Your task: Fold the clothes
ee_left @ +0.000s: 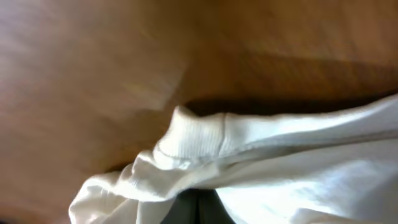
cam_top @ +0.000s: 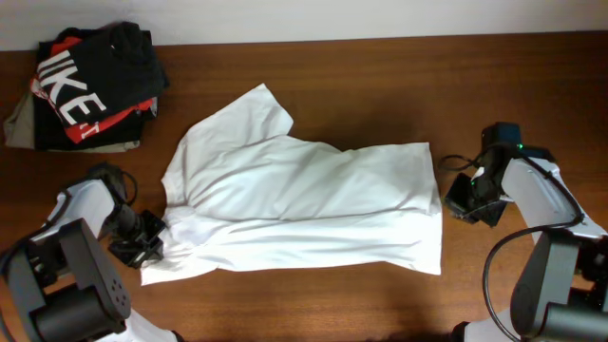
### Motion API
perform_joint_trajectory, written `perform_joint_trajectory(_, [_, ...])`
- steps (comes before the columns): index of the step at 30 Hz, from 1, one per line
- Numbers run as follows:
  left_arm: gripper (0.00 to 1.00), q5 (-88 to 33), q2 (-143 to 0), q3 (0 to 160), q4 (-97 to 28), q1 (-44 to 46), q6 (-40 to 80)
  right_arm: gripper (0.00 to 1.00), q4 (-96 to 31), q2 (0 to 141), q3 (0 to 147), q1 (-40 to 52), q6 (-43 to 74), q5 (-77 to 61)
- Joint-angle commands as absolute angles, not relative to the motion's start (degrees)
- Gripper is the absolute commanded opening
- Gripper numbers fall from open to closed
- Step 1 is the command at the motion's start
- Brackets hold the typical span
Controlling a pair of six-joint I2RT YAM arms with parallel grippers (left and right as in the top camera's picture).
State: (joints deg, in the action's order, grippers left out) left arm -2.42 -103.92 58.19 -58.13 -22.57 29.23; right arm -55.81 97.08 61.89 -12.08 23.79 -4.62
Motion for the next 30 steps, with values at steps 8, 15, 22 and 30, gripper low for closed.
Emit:
perform_joint_trajectory(8, [0.44,-5.19,-83.68,57.17,-62.02,-14.26,27.29,0.68,-55.64,97.12,64.03,-12.34,18.24,-16.21])
perform_joint_trajectory(15, [0.51,-5.19,-91.77,57.12,-62.00,-7.92,28.88,0.69,-55.48,97.12,63.92,-12.34,17.30,-16.10])
perform_joint_trajectory(22, [0.45,-5.19,-96.33,57.12,-58.70,-7.88,28.82,0.69,-54.33,97.12,63.92,-12.34,16.73,-16.10])
perform_joint_trajectory(30, [0.30,-6.90,-96.71,57.12,-57.49,-7.88,28.84,0.69,-52.90,97.12,63.92,-12.34,17.02,-16.12])
